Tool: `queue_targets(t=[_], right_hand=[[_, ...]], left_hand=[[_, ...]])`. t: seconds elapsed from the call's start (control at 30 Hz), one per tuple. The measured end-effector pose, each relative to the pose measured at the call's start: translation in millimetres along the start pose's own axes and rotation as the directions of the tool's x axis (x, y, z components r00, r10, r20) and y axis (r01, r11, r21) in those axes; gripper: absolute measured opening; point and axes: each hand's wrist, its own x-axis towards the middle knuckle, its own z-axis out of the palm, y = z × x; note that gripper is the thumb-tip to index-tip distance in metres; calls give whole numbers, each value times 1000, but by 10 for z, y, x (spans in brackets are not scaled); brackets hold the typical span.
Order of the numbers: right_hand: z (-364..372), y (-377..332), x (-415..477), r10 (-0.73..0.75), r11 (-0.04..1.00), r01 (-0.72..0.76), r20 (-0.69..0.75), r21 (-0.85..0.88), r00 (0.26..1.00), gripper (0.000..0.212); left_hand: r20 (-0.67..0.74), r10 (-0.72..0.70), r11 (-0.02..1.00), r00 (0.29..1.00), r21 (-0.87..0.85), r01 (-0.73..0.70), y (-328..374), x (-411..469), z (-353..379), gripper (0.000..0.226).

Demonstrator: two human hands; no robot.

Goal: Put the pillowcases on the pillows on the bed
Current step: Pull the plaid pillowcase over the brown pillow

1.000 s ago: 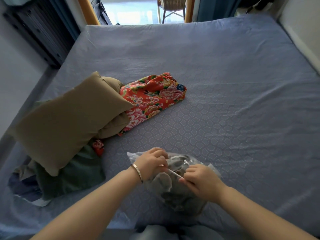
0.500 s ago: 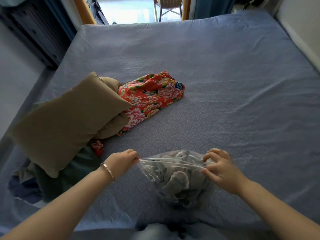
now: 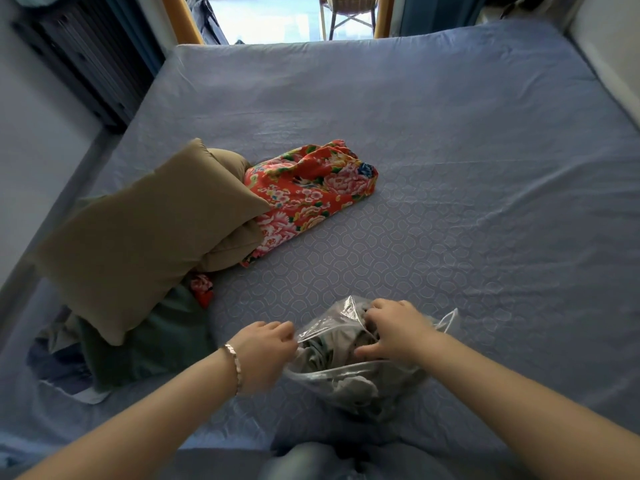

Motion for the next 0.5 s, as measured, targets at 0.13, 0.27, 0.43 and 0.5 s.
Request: queue_targets(t=[0.13, 0.27, 0.43, 0.5], right_hand=[[-110, 29, -3, 47, 994, -55, -85, -95, 995, 26], [-380, 108, -73, 54, 991, -15, -304, 130, 951, 24], [-530, 263, 8, 163, 985, -136, -319, 105, 934, 27], [-464, 177, 18, 138, 990, -136, -477, 38, 868, 32]], left_hand=[[54, -263, 947, 963, -176, 269, 181, 11, -54, 41], [313, -407, 875, 858, -136, 464, 314, 84, -60, 36], [370, -375, 806, 850, -323, 497, 462, 167, 8, 49], [386, -418, 736, 822, -388, 556, 493, 246, -24, 71]])
